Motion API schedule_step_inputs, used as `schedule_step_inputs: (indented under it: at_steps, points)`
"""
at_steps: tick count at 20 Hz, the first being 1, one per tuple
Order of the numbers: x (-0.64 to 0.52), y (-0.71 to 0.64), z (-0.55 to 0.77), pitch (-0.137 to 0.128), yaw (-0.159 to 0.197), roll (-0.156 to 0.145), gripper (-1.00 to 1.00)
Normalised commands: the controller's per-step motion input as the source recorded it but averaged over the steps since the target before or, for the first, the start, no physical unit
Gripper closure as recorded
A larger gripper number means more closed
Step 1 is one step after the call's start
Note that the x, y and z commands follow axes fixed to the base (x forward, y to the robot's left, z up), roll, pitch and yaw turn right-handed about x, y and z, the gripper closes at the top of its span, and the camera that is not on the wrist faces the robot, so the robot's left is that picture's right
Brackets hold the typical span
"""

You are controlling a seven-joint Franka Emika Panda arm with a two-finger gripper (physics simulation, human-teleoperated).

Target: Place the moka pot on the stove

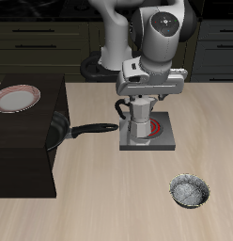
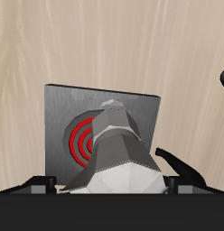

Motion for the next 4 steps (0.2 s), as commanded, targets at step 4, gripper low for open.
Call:
schedule_step_inputs:
  at_steps: [4]
  points:
    - [-0.35,-0.07,0.4,-0.055,0.003,0.062,-1.0]
